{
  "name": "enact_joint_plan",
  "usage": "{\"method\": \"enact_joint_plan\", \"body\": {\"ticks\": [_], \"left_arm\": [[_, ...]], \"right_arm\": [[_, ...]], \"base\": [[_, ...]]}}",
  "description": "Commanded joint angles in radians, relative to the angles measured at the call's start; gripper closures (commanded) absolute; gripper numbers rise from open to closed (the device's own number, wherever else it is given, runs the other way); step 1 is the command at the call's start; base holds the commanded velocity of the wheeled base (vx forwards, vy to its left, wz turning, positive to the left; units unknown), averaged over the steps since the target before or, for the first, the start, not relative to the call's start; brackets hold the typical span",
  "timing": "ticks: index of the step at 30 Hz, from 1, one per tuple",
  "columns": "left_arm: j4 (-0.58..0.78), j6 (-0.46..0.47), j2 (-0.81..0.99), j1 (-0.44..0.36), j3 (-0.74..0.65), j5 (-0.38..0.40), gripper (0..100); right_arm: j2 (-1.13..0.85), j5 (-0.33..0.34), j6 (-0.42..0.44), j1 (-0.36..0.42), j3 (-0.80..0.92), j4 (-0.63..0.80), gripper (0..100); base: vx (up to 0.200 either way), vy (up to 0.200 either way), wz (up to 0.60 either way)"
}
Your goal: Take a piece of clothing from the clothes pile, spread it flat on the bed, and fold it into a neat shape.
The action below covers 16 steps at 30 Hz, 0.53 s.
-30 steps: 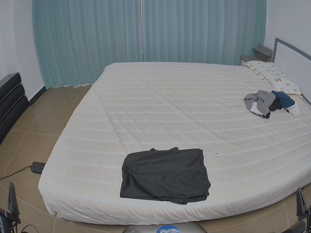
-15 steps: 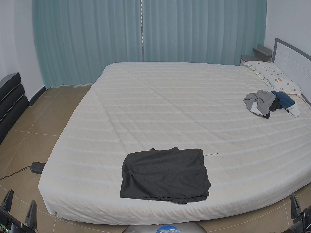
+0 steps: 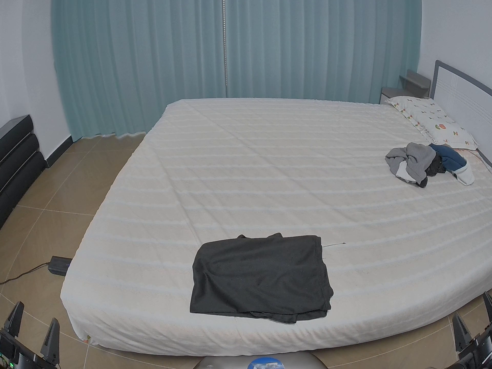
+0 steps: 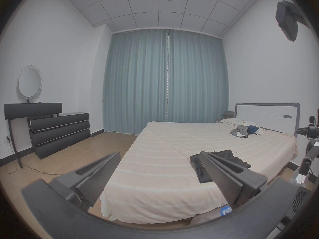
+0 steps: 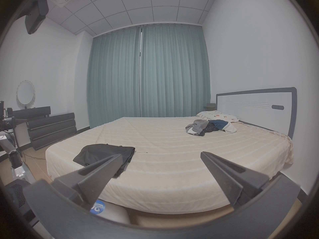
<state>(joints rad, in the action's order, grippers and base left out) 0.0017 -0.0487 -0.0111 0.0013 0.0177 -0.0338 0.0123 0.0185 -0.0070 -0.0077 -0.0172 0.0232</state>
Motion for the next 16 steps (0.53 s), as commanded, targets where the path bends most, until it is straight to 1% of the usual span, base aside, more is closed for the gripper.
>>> {"method": "enact_joint_plan", "body": {"ticks": [1,8,16], "left_arm": [[0.0,0.0,0.011,0.0,-0.015,-0.003,0],[0.0,0.01,0.01,-0.001,-0.016,0.002,0],[0.0,0.0,0.011,0.0,-0.016,0.0,0]], "right_arm": [[-0.009,0.001,-0.001,0.0,0.008,-0.002,0],[-0.009,0.0,0.002,0.0,0.016,-0.02,0],[-0.009,0.0,0.002,0.002,0.016,-0.022,0]], "base": [[0.0,0.0,0.0],[0.0,0.0,0.0],[0.0,0.0,0.0]]}}
